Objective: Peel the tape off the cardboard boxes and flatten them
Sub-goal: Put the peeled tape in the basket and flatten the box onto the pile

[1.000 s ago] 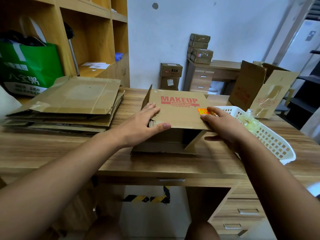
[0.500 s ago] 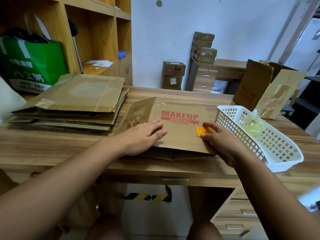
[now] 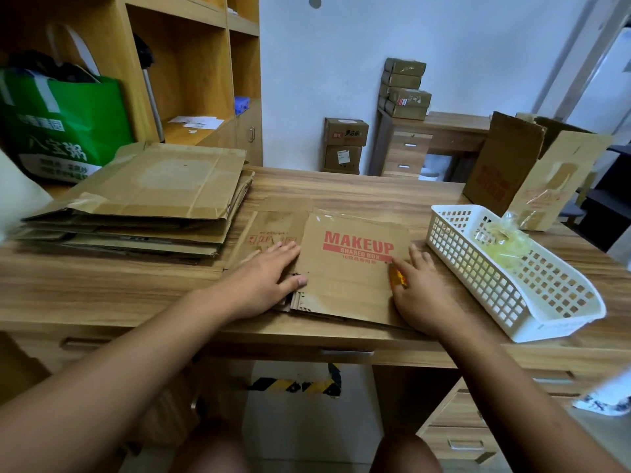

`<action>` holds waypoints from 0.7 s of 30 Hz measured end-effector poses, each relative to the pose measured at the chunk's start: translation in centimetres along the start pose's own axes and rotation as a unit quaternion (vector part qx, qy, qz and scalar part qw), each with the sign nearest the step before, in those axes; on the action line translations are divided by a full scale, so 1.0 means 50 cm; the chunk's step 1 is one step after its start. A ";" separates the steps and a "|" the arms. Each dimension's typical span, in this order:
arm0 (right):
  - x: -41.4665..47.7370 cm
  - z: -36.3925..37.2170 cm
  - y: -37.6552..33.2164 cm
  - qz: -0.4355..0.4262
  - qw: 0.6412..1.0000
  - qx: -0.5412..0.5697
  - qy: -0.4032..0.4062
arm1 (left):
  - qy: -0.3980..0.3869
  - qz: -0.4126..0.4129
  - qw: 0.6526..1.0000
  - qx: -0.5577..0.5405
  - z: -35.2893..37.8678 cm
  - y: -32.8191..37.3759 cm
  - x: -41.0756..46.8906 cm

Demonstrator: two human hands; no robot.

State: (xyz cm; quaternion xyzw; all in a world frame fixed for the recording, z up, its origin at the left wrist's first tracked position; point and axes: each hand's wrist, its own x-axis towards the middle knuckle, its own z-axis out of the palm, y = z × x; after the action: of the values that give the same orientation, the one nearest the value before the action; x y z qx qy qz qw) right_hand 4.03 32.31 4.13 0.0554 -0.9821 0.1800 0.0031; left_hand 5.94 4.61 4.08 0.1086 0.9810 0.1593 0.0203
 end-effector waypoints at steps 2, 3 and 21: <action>0.003 0.010 -0.004 -0.039 0.999 0.015 -0.009 | -0.010 -0.003 0.999 0.031 0.007 -0.008 0.001; 0.005 0.017 -0.005 -0.049 0.999 0.016 -0.015 | -0.016 -0.006 0.999 0.038 0.012 -0.011 0.001; 0.016 0.041 -0.018 -0.071 0.990 -0.095 -0.075 | -0.032 0.005 0.997 0.066 0.034 -0.022 -0.013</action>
State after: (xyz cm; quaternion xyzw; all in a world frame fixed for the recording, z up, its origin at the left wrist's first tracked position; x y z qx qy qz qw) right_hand 3.35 30.64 2.56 0.1373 -0.9858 0.0810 -0.0528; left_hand 6.48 3.98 2.11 0.1200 0.9877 0.0904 0.0431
